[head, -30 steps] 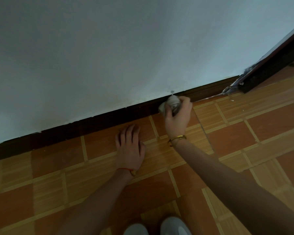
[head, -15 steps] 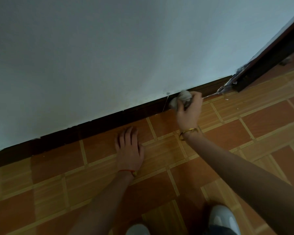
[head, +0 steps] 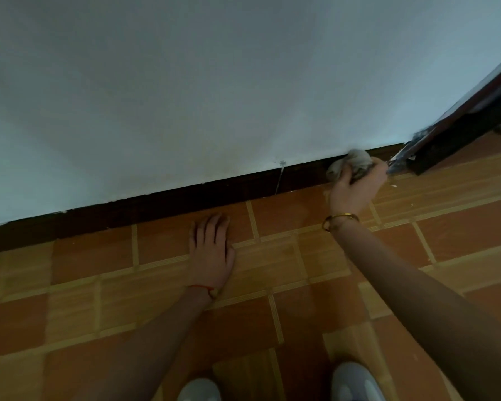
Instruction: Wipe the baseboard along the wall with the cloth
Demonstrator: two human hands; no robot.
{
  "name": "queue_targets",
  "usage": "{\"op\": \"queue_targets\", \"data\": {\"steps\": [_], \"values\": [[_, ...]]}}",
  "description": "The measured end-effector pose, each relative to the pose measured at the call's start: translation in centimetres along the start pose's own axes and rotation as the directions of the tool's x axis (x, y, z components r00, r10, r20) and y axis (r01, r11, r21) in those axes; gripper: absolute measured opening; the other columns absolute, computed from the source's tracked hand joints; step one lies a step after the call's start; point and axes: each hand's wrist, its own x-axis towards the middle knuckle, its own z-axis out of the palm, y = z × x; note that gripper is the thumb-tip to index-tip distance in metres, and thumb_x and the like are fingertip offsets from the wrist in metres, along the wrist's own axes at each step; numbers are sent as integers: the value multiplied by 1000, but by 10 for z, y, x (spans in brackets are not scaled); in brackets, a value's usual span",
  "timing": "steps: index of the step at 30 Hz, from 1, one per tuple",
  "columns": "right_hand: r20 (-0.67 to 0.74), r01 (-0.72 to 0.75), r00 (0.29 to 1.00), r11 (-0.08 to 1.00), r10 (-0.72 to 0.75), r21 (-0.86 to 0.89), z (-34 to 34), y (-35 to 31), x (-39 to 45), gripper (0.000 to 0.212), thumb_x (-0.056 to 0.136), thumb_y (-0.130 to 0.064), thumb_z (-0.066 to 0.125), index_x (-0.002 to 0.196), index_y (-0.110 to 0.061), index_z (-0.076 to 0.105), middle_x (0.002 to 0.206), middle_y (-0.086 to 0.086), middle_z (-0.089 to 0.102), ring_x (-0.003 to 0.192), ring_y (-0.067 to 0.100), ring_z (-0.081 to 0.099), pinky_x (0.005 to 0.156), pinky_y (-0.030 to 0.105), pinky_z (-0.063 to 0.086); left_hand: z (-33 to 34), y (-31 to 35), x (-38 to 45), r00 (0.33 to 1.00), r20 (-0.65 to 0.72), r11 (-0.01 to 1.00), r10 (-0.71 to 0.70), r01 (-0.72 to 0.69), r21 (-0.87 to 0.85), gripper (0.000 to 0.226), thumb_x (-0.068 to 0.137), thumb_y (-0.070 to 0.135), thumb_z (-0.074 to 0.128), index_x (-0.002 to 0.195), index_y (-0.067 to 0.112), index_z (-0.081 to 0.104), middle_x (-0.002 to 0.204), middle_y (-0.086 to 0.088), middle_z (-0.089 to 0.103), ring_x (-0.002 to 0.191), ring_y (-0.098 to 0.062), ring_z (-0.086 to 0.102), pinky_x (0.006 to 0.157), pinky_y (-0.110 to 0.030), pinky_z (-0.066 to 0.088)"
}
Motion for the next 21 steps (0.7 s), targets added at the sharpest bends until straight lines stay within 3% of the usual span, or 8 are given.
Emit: {"op": "queue_targets", "data": {"steps": [5,10,16,21], "values": [[133,17,991,999,-22,33,11,-5,-26,34,85,0,61,115,-7,47,121,10,43,101,12,49,82,11,48,-8,4,1,998,58,1000,-14,14,7,53,93,25,37,141,7,48,144,-15,48,137,-32,38,117,-62,27],[311,106,941,989,-132,98,24,-10,-66,30,82,3,65,107,-4,49,115,12,45,92,9,47,72,-4,36,-14,19,2,982,155,994,-106,102,30,62,89,29,30,147,9,42,151,-14,41,143,-31,33,121,-58,21],[189,-42,982,997,30,64,6,2,-18,36,82,3,65,112,-7,49,123,11,44,98,9,48,70,-3,40,-21,26,-7,975,190,992,-116,103,77,60,89,30,33,145,9,44,148,-17,45,136,-31,36,115,-58,35],[22,-87,996,996,86,27,-12,17,27,37,82,5,60,117,-2,49,127,17,43,109,24,50,80,7,38,-23,39,-6,959,219,983,-180,168,75,56,93,21,46,147,6,41,154,-18,38,139,-39,38,118,-57,27]]}}
